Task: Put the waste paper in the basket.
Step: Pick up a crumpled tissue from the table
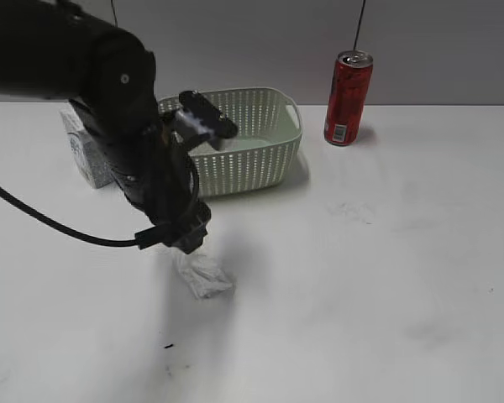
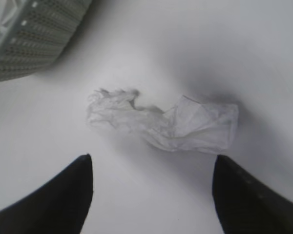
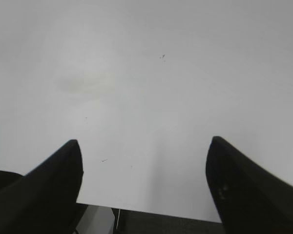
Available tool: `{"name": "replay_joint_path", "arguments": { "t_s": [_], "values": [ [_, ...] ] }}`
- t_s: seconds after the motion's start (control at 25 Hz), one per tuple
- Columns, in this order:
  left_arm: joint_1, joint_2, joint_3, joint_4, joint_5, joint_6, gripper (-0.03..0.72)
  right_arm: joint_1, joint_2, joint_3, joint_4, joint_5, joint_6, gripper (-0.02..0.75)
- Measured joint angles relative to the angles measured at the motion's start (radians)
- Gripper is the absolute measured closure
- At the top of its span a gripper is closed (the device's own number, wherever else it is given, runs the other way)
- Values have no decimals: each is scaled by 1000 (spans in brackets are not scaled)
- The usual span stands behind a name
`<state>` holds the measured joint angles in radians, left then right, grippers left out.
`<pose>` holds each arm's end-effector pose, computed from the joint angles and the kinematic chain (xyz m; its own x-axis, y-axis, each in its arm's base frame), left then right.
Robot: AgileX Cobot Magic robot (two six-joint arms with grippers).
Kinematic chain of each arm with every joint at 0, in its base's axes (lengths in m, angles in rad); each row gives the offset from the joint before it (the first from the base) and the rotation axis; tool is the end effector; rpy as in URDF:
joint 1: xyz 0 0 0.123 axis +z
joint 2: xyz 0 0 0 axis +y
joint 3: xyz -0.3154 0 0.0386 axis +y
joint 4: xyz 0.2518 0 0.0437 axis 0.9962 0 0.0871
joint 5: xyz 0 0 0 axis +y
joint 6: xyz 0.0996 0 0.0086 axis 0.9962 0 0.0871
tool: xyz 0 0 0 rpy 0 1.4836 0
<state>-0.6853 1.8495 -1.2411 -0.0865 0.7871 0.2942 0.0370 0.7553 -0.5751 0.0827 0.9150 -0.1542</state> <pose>0.2915 -0.2462 0.2112 -0.5784 0.7705 -0.2679 0.7993 0.6009 0.0029 0.1053 0.0105 0.2808 -0.8323 -0.1342 -0.5378 -0.1589 0.9873 -0.0004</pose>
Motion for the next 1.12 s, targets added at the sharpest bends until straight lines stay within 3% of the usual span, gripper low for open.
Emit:
{"name": "replay_joint_path", "arguments": {
  "t_s": [0.24,0.52,0.8,0.96,1.12],
  "values": [
    [0,118,-14,-22,5,74,104,0,-287,131,0,14,9,146],
    [0,183,-16,-25,-82,85,91,0,-506,150,-4,25,11,146],
    [0,222,-25,-46,-94,85,146,0,-586,150,-4,26,12,146],
    [-1,222,-25,-69,-91,85,316,0,-588,150,-4,26,12,146],
    [-2,221,-25,-67,-97,85,605,0,-588,150,-4,26,12,146]
  ]
}}
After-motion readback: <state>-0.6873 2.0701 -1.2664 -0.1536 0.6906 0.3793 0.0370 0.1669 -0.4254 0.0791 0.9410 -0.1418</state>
